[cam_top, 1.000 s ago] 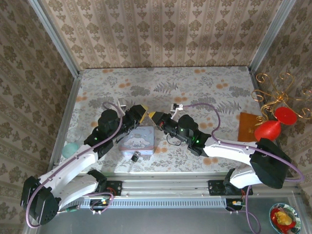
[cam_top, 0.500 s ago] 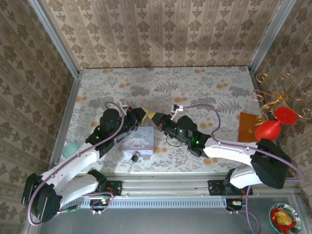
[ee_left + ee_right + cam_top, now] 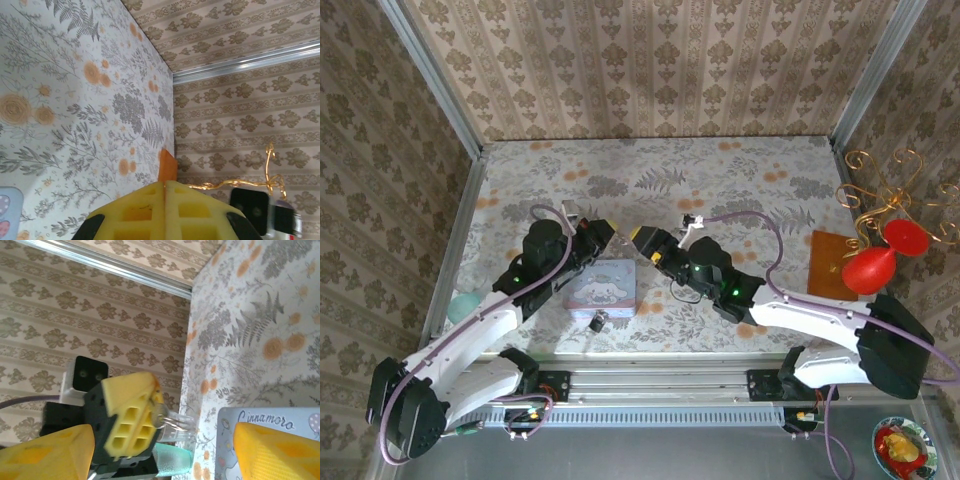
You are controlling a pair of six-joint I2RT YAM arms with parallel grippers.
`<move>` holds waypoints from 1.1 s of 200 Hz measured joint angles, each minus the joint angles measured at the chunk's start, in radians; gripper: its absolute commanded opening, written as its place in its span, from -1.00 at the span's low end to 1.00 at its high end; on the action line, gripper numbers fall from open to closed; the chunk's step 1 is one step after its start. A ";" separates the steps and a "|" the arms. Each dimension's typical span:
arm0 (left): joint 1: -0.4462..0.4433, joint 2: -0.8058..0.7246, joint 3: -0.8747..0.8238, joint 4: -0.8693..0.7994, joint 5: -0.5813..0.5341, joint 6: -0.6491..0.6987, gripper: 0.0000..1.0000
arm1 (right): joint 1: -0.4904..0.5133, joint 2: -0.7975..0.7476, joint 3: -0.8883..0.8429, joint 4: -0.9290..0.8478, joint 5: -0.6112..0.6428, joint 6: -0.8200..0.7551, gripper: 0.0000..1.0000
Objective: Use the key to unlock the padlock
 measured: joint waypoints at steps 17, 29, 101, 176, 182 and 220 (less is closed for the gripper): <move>0.000 0.013 0.005 0.002 0.009 0.013 -1.00 | -0.022 -0.006 -0.011 0.033 -0.014 -0.027 0.46; -0.003 0.029 0.011 0.005 0.016 0.018 -1.00 | -0.040 0.005 -0.014 0.052 -0.041 -0.045 0.45; -0.053 0.054 0.045 0.021 0.034 0.031 -1.00 | -0.101 0.093 0.021 0.103 -0.286 -0.075 -0.05; -0.053 0.054 0.045 0.047 0.034 0.027 -1.00 | -0.105 0.112 0.020 0.170 -0.347 -0.069 -0.50; -0.053 0.054 0.045 0.048 0.034 0.027 -1.00 | -0.105 0.113 0.021 0.169 -0.348 -0.069 -0.53; -0.053 0.053 0.045 0.057 0.034 0.022 -1.00 | -0.105 0.114 0.021 0.169 -0.350 -0.070 -0.67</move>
